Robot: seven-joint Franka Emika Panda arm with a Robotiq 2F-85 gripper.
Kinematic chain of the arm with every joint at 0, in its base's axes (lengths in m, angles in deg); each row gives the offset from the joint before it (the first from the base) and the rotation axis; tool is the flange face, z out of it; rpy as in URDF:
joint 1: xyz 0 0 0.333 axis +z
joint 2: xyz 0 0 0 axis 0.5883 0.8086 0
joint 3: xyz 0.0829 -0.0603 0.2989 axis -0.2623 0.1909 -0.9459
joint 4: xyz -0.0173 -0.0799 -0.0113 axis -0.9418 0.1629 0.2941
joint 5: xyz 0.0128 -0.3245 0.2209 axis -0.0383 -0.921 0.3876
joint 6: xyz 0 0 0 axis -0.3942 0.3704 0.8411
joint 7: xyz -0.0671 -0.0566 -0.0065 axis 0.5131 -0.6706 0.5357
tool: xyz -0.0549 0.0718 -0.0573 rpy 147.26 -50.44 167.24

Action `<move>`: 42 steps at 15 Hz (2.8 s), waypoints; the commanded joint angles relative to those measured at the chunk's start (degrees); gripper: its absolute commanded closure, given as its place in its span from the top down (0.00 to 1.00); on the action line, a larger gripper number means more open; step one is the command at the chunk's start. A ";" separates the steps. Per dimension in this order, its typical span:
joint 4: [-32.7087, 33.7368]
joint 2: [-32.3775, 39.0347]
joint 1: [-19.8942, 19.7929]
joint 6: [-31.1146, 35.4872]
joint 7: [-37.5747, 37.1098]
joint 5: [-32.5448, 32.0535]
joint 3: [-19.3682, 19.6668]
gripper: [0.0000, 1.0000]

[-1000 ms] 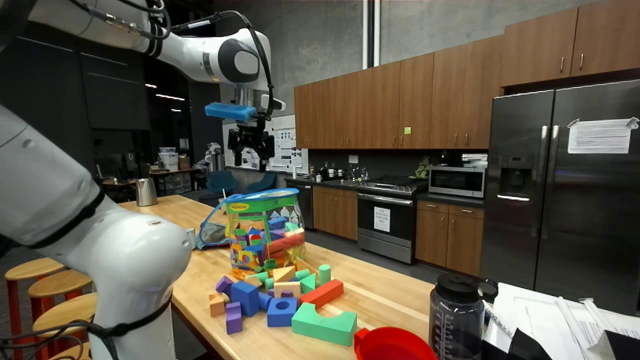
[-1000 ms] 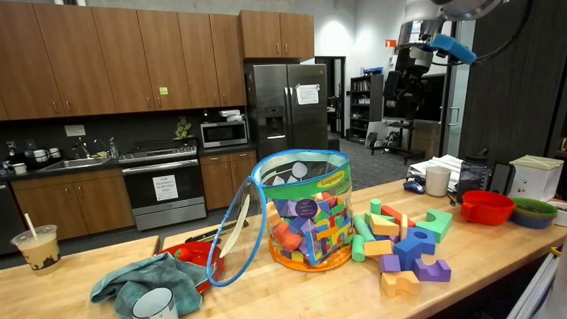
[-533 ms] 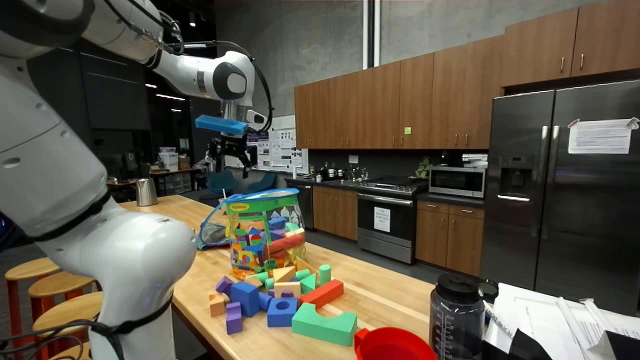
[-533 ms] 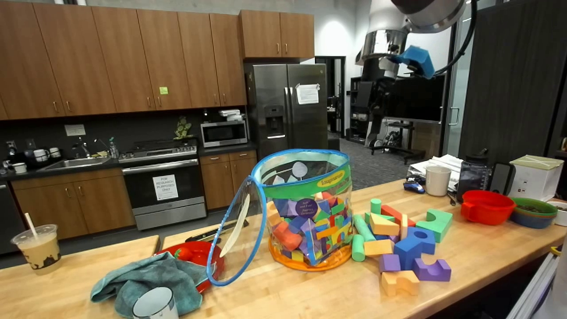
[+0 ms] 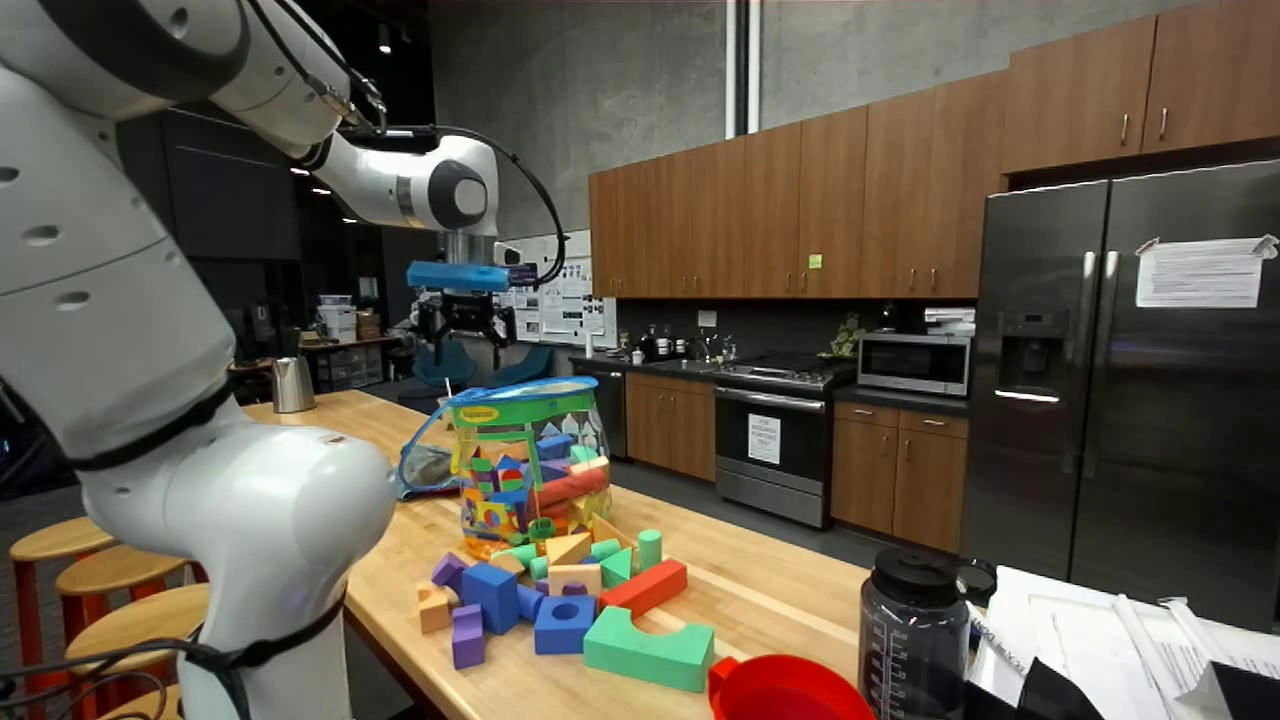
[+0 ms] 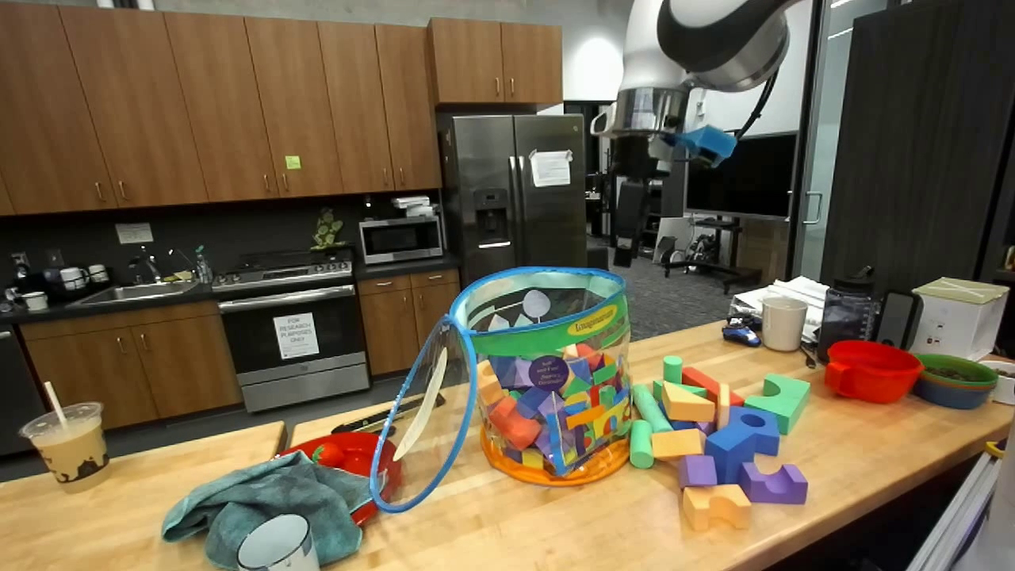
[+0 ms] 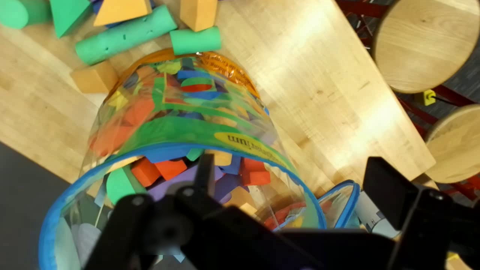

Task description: Remove one yellow block from the clear bag and put it on the table.

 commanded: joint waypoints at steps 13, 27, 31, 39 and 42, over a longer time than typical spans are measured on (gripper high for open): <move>-2.60 3.79 4.68 4.76 9.98 -2.51 -0.15 1.00; 18.24 21.80 3.27 -0.85 21.82 -7.80 -1.69 1.00; 21.61 27.28 2.57 -0.54 25.02 -8.95 -3.01 1.00; 25.42 33.43 0.37 1.21 29.06 -11.21 -4.27 1.00; 23.07 33.19 -0.35 6.65 28.07 -8.83 -4.53 1.00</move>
